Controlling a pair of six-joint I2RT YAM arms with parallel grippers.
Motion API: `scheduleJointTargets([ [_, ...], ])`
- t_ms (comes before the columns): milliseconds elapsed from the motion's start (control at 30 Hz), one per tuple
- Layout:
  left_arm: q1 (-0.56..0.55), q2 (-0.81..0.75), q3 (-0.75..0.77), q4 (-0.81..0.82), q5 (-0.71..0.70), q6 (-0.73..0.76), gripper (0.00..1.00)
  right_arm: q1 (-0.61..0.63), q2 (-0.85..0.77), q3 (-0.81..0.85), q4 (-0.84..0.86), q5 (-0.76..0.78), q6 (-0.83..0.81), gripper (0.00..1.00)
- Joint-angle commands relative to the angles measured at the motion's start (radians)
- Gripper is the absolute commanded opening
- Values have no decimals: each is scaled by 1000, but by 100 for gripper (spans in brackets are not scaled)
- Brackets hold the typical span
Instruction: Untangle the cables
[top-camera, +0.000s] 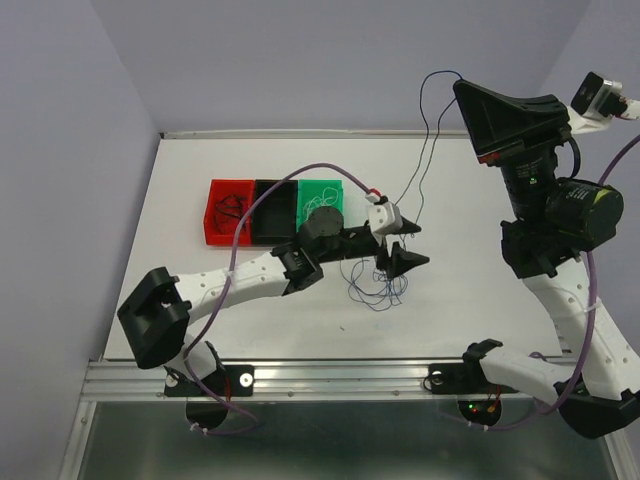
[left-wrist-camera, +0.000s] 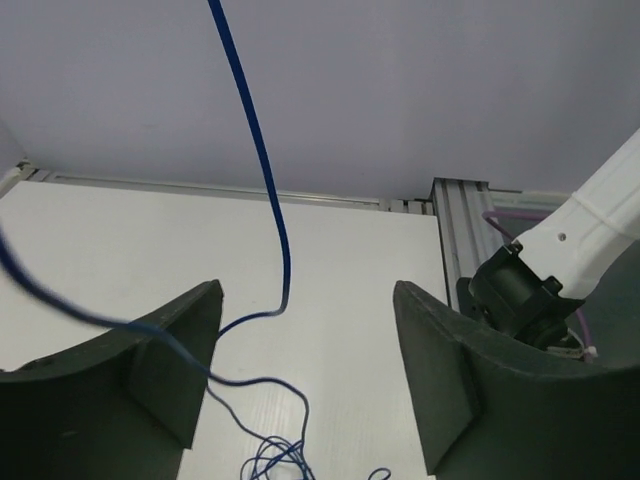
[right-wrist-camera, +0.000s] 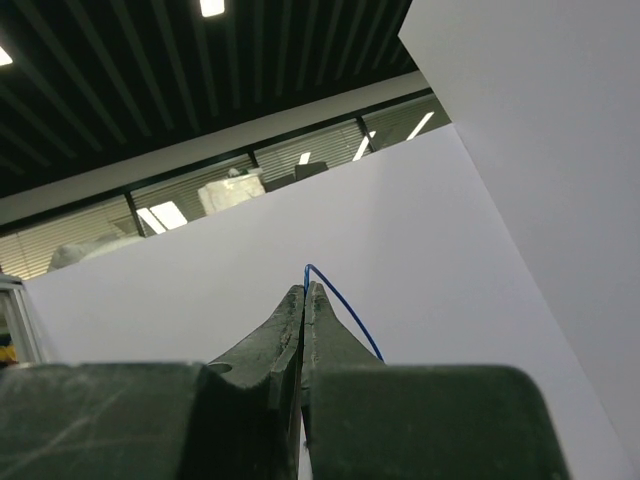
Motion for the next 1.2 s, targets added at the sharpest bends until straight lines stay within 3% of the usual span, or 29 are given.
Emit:
scheduleJointTargets([
  [0, -48, 67, 96, -23, -73, 71, 69, 8, 6, -19, 112, 4, 55, 1],
  [33, -52, 76, 99, -26, -79, 75, 62, 8, 8, -20, 118, 6, 58, 0],
  [100, -55, 83, 90, -28, -101, 73, 24, 8, -2, -26, 121, 12, 55, 1],
  [133, -55, 78, 87, -28, -114, 76, 24, 8, -8, -29, 121, 15, 49, 1],
  [167, -54, 64, 83, -26, -134, 78, 0, 8, -17, -35, 121, 18, 42, 1],
  [267, -48, 18, 47, -28, -167, 79, 0, 8, -80, -77, 115, 56, -10, 1],
  [333, -25, -8, 15, -37, -80, 81, 0, 8, -132, -97, 51, 107, -98, 1],
  [500, 1, -132, 41, -344, 202, 202, 0, 9, -207, -156, -173, 388, -364, 1],
  [600, 3, -235, 47, -519, 272, 260, 0, 8, -198, -175, -258, 476, -415, 1],
  [800, 10, -453, 56, -698, 350, 308, 0, 8, -166, -321, -330, 429, -399, 1],
  [900, 18, -479, 243, -907, 494, 380, 0, 8, -88, -379, -359, 400, -415, 1],
  [1033, 24, -489, 418, -976, 404, 329, 0, 8, -11, -531, -263, 261, -388, 1],
  [1167, 32, -509, 495, -905, 171, 225, 0, 9, 1, -751, -21, 75, -322, 1],
])
